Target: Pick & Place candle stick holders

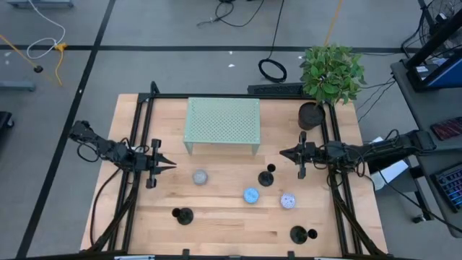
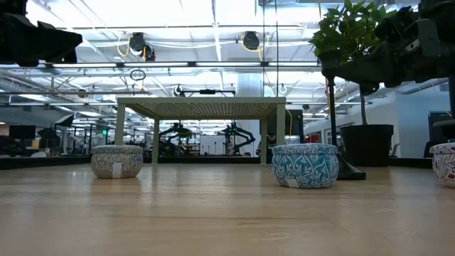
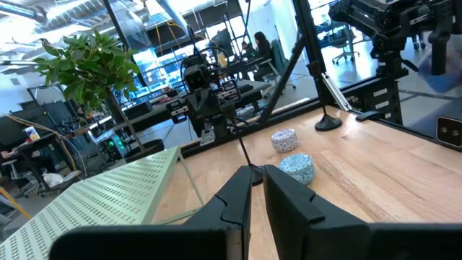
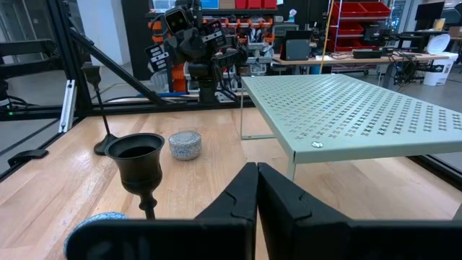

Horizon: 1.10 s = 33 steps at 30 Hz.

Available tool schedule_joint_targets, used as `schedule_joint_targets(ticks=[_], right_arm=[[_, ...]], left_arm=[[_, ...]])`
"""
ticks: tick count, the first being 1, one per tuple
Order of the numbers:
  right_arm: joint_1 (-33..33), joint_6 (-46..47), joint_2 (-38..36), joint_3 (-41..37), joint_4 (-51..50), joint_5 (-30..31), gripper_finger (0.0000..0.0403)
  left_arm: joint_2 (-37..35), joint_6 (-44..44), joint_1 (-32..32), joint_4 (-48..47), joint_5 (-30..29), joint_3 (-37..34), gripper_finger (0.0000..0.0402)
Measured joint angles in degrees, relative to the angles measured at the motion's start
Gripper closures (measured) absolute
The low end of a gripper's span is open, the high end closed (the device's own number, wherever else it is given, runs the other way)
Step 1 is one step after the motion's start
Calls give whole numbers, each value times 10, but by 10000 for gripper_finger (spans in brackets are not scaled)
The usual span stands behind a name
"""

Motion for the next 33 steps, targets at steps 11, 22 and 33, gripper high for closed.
schedule_joint_targets(ticks=[11,22,33], right_arm=[[0,0,0,0,0,0,399],[0,-9,0,0,42,0,399],[0,-20,0,0,65,-19,398]], left_arm=[[0,0,0,0,0,0,355],[0,1,0,10,-1,-1,355],[0,-36,0,21,-3,-1,355]])
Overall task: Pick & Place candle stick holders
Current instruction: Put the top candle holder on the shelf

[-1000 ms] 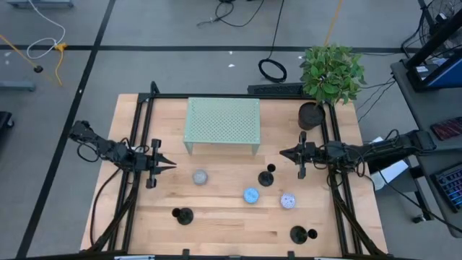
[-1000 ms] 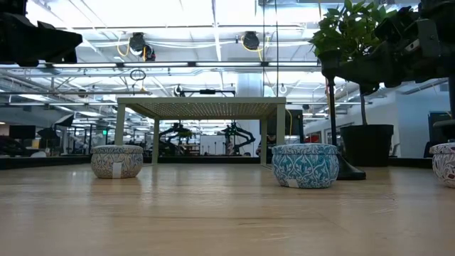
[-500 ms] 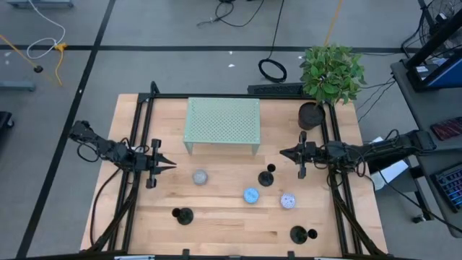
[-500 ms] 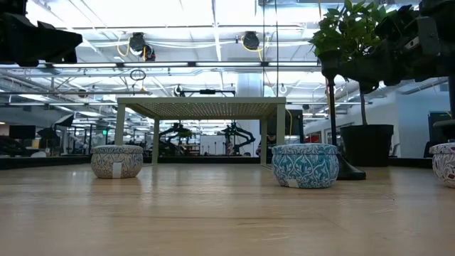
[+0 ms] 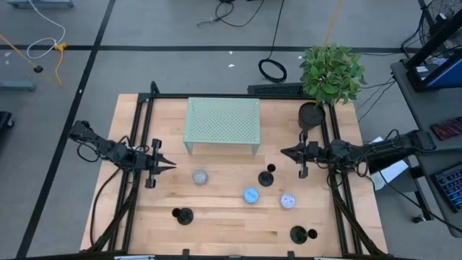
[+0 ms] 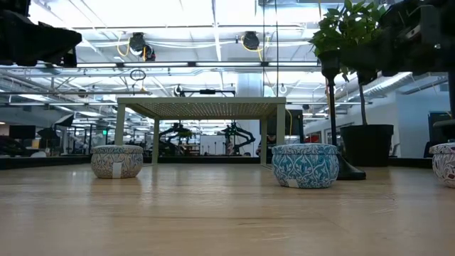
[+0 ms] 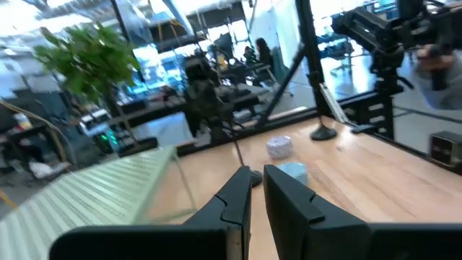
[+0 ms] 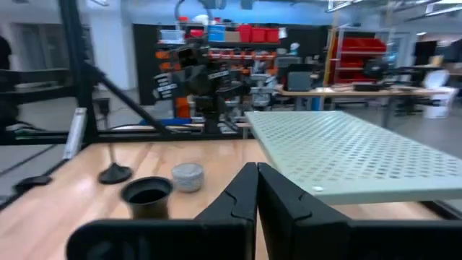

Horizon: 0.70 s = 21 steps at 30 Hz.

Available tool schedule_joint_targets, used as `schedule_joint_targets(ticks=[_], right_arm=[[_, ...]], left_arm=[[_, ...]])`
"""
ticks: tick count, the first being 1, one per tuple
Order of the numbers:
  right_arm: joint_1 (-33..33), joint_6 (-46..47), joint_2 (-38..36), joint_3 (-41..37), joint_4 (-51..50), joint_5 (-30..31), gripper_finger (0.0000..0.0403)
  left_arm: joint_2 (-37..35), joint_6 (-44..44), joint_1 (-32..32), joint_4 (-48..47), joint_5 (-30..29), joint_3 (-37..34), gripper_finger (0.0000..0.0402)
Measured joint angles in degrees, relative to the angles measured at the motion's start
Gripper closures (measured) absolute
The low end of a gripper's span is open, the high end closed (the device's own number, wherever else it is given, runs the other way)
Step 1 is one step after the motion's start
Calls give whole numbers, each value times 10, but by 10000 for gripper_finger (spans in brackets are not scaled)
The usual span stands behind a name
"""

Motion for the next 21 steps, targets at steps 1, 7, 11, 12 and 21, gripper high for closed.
schedule_joint_targets(ticks=[1,7,11,12,21], right_arm=[[0,11,1,0,0,-11,393],[0,35,22,0,-7,-79,327],[0,48,43,0,-9,-130,266],[0,55,48,0,-8,-143,252],[1,124,140,0,12,-175,165]], left_arm=[[0,5,0,11,-5,0,355],[0,-1,0,61,-8,0,355],[0,-26,0,74,-33,1,355],[0,-39,0,70,-42,1,355],[0,-68,0,64,-69,1,325]])
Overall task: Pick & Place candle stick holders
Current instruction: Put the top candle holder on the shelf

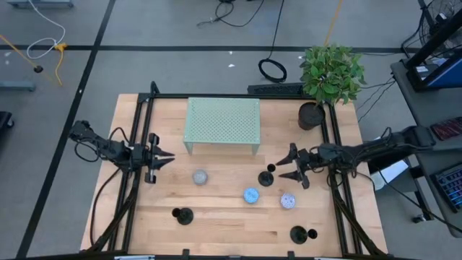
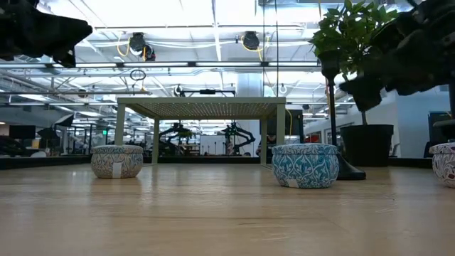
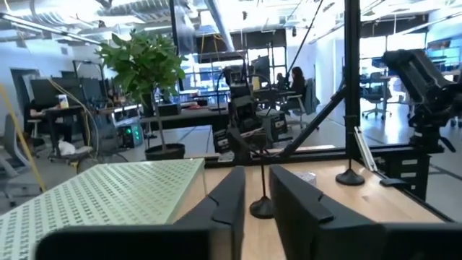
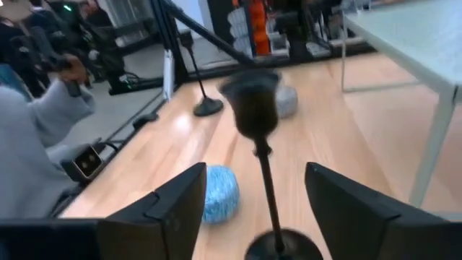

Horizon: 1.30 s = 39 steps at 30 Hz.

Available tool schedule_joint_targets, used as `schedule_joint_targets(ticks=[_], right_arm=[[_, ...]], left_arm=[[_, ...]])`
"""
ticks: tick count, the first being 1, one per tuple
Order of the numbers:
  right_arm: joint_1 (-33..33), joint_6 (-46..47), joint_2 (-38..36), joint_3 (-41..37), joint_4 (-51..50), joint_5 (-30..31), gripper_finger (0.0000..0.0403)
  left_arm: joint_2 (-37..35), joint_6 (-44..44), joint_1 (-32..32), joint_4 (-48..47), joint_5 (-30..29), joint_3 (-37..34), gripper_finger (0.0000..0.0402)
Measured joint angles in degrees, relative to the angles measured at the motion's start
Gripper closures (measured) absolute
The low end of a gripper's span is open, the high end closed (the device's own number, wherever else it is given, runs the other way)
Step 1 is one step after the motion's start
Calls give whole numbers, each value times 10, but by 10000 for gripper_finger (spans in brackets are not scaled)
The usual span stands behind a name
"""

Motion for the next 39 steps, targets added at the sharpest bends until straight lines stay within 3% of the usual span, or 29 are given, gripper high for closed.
schedule_joint_targets(ticks=[5,9,16,21,29,36,39], right_arm=[[10,-3,83,3,93,0,162],[24,-4,163,21,112,8,170],[31,-28,286,59,188,45,174],[30,-44,335,62,254,45,186],[30,-42,381,62,297,62,272],[30,-40,391,62,339,58,386],[30,-44,390,62,360,44,386]], left_arm=[[0,4,0,0,0,0,261],[0,0,0,5,-21,1,226],[0,-1,0,4,-45,1,215],[0,0,0,4,-45,1,215],[0,13,0,4,-45,1,215],[1,12,0,3,-45,1,215],[1,13,0,2,-45,1,215]])
